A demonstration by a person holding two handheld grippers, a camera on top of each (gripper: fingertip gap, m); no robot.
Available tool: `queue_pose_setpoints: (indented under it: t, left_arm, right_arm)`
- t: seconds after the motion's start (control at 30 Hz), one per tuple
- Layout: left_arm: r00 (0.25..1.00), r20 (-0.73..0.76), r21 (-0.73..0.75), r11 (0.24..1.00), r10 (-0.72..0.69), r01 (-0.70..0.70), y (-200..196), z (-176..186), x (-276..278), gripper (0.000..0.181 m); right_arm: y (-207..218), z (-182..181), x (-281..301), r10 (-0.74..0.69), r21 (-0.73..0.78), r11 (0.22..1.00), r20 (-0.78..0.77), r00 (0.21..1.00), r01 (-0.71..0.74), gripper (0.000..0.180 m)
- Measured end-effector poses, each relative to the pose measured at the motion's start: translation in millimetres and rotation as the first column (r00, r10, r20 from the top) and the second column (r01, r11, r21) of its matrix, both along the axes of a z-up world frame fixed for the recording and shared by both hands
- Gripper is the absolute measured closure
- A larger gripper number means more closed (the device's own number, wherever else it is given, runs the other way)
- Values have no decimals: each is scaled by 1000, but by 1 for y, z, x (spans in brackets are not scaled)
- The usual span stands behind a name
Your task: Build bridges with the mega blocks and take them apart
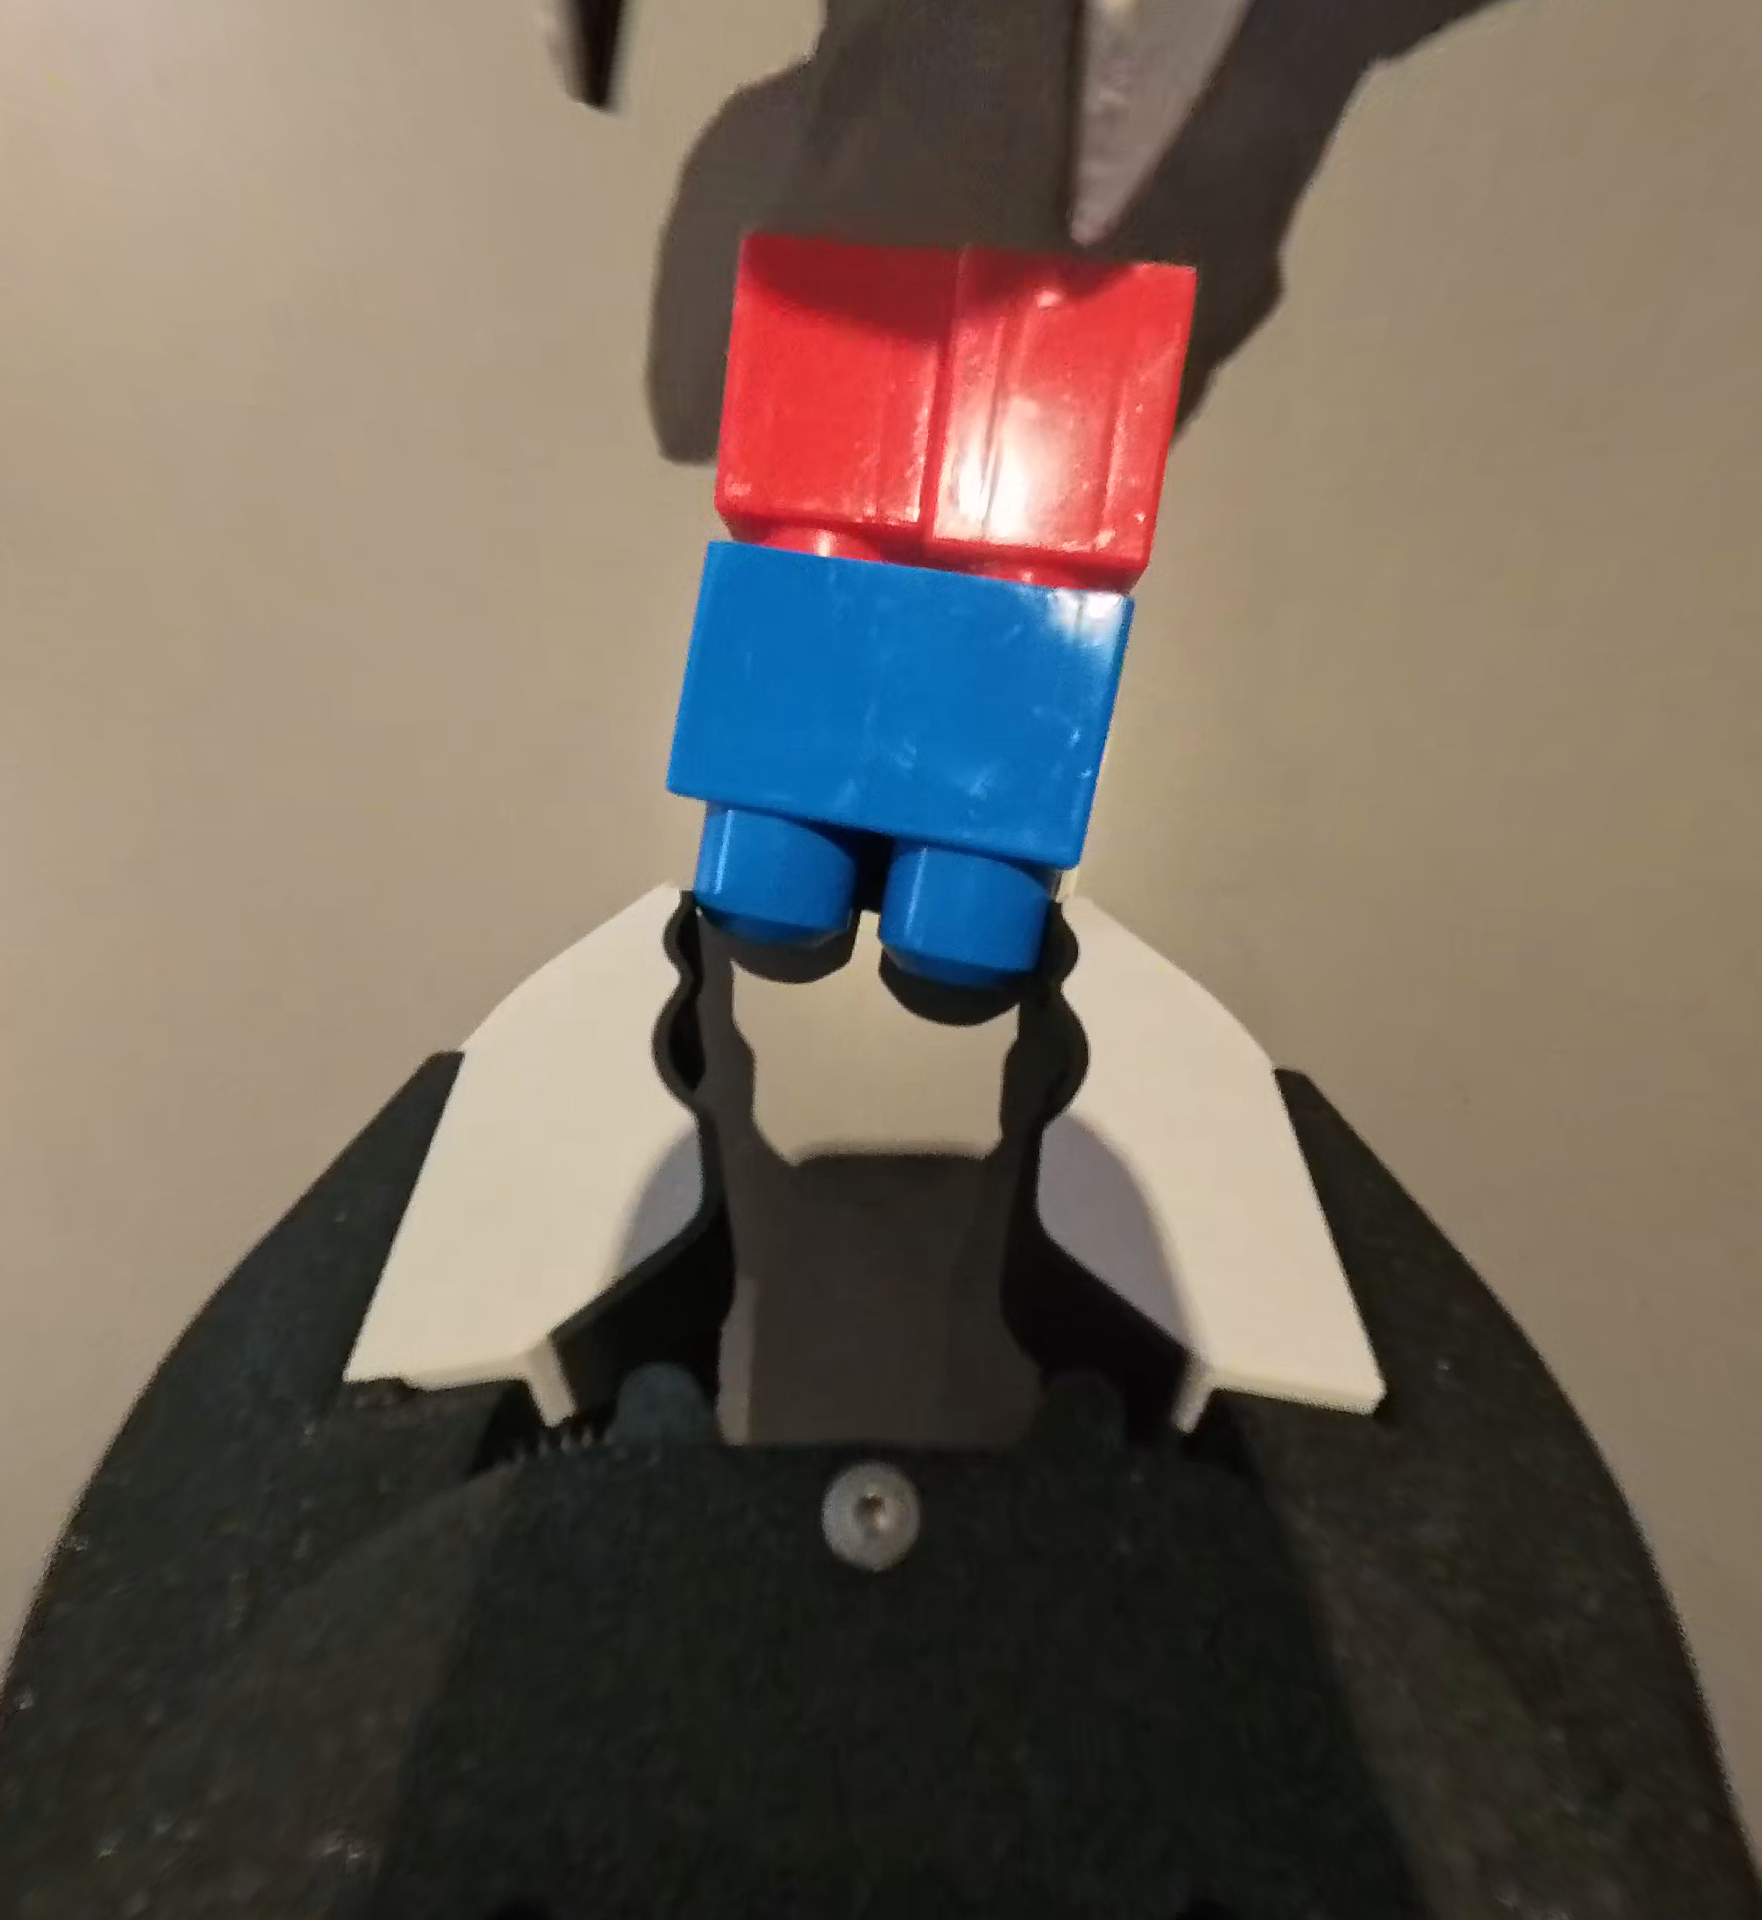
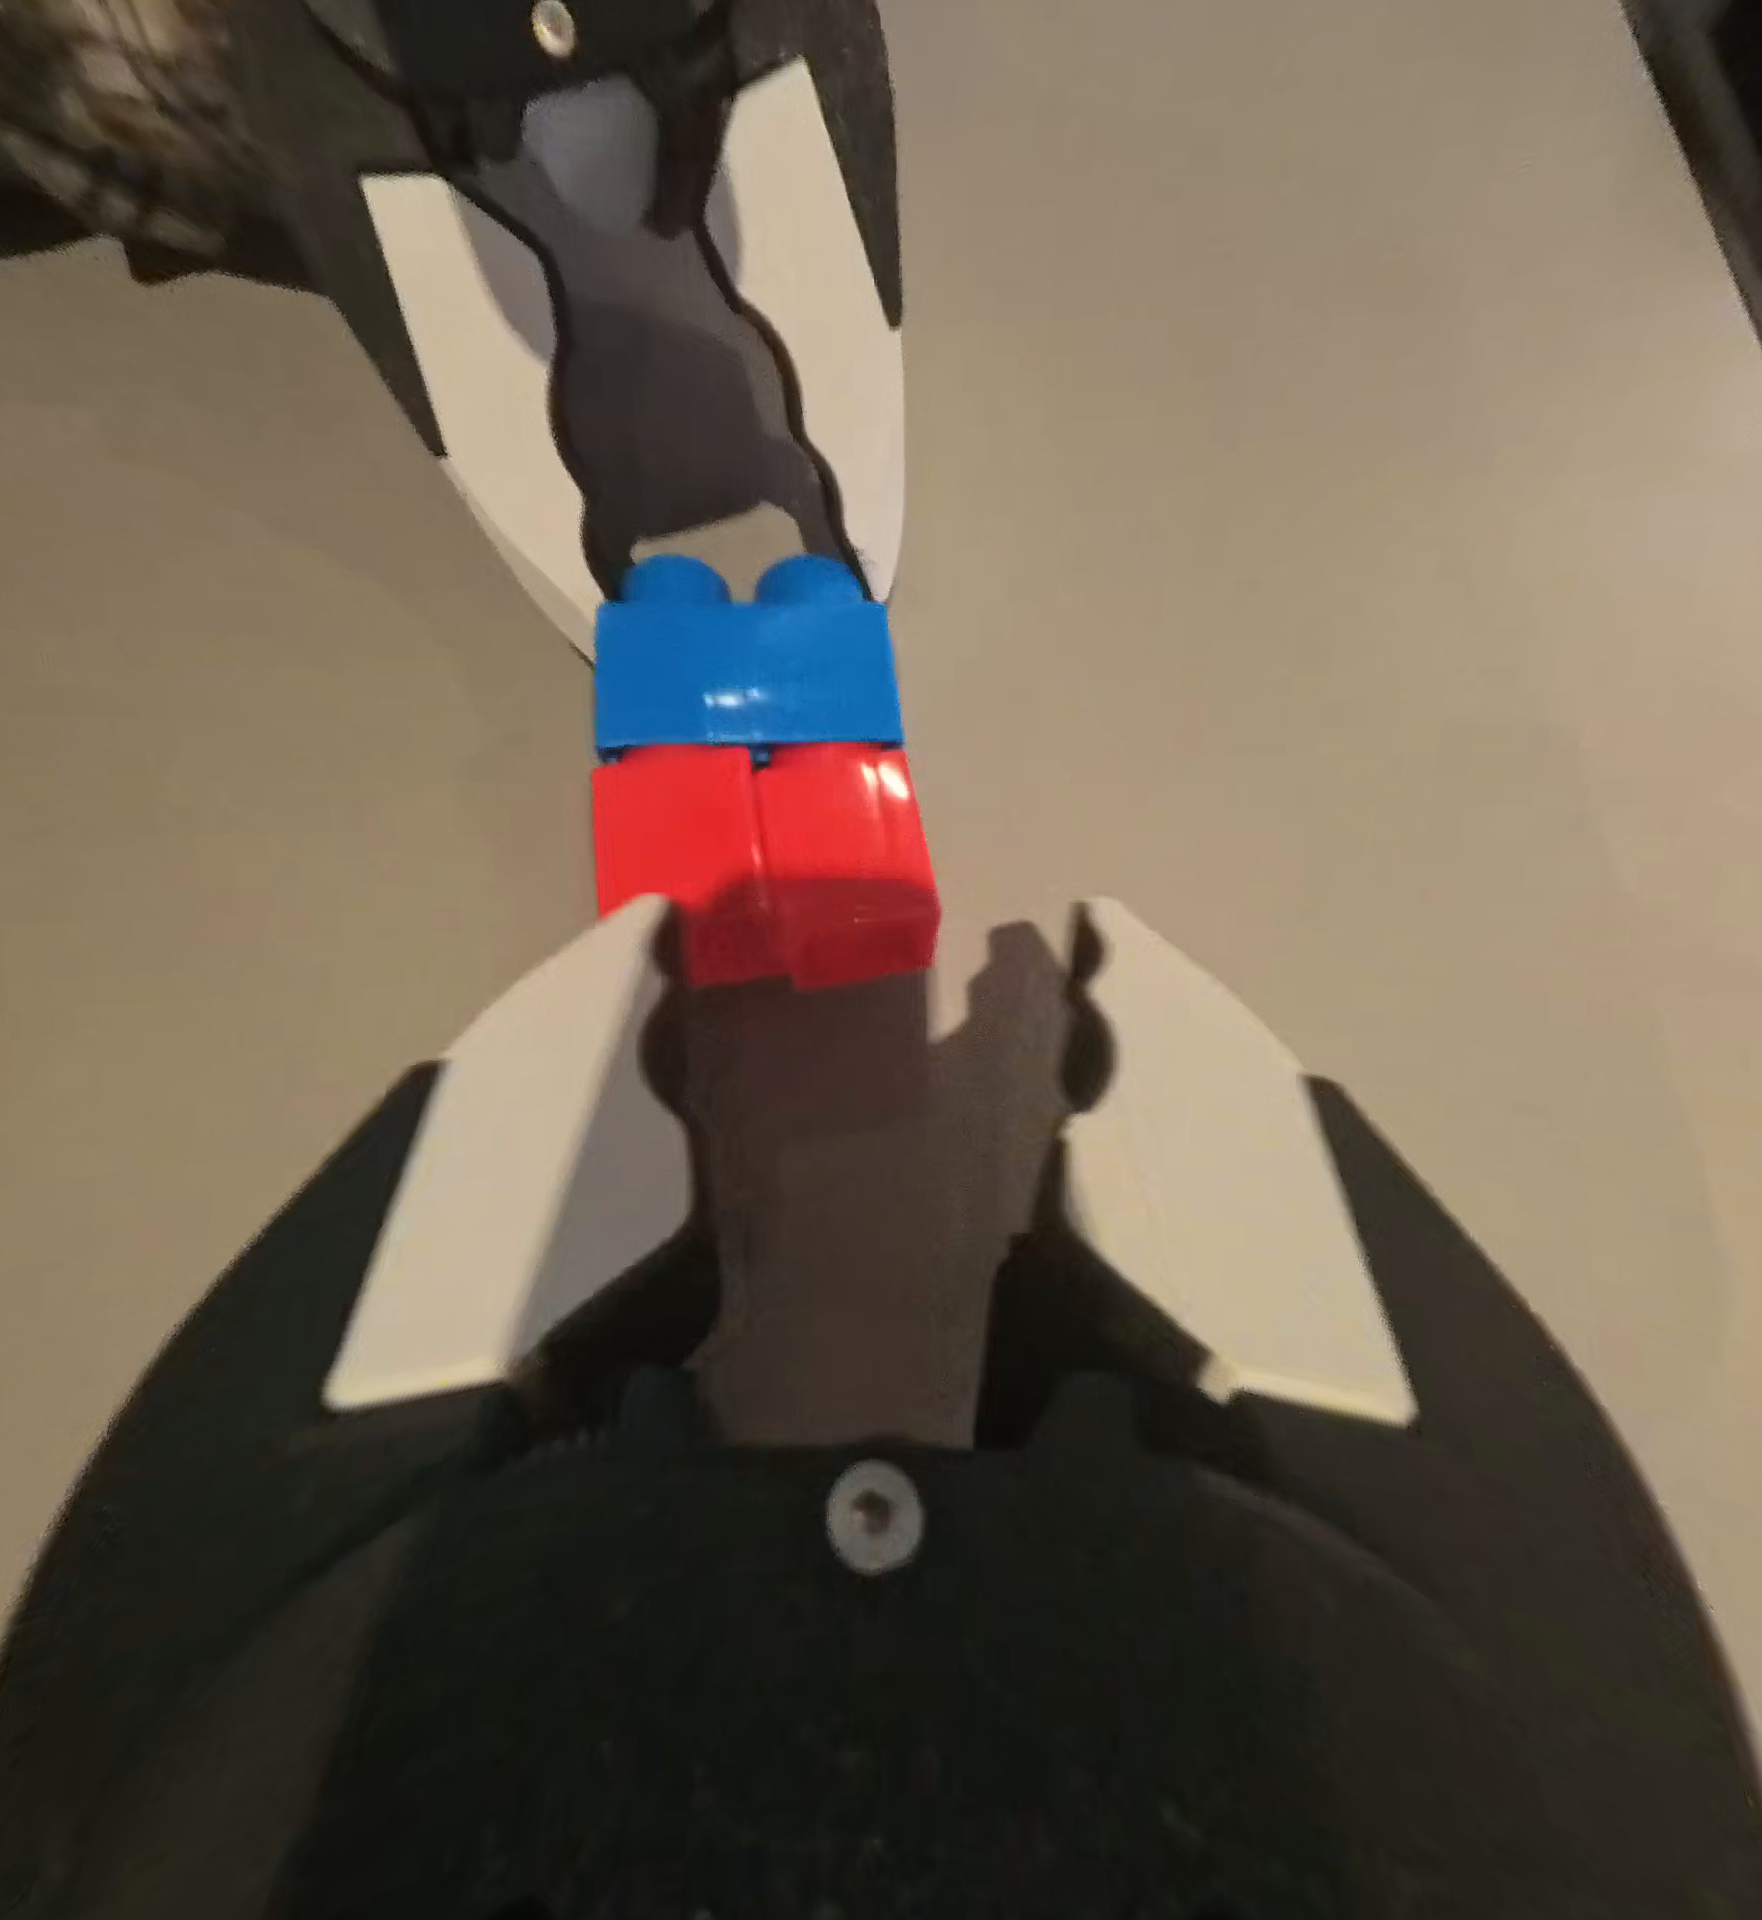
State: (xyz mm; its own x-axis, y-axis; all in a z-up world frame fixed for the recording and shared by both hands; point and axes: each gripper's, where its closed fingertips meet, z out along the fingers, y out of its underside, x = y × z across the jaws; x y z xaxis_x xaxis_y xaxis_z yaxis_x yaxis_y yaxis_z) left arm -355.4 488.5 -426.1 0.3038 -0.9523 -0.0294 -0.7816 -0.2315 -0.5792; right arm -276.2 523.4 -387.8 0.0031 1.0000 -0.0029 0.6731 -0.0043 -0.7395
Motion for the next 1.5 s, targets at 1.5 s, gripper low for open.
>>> queue_pose_setpoints:
  t: [1.5]
  left_arm:
    - [690, 724, -82, 991, -13, 105, -17, 89, 38, 78]
  right_arm:
    - [-40, 51, -28, 102, 37, 995, -434, 895, -95, 98]
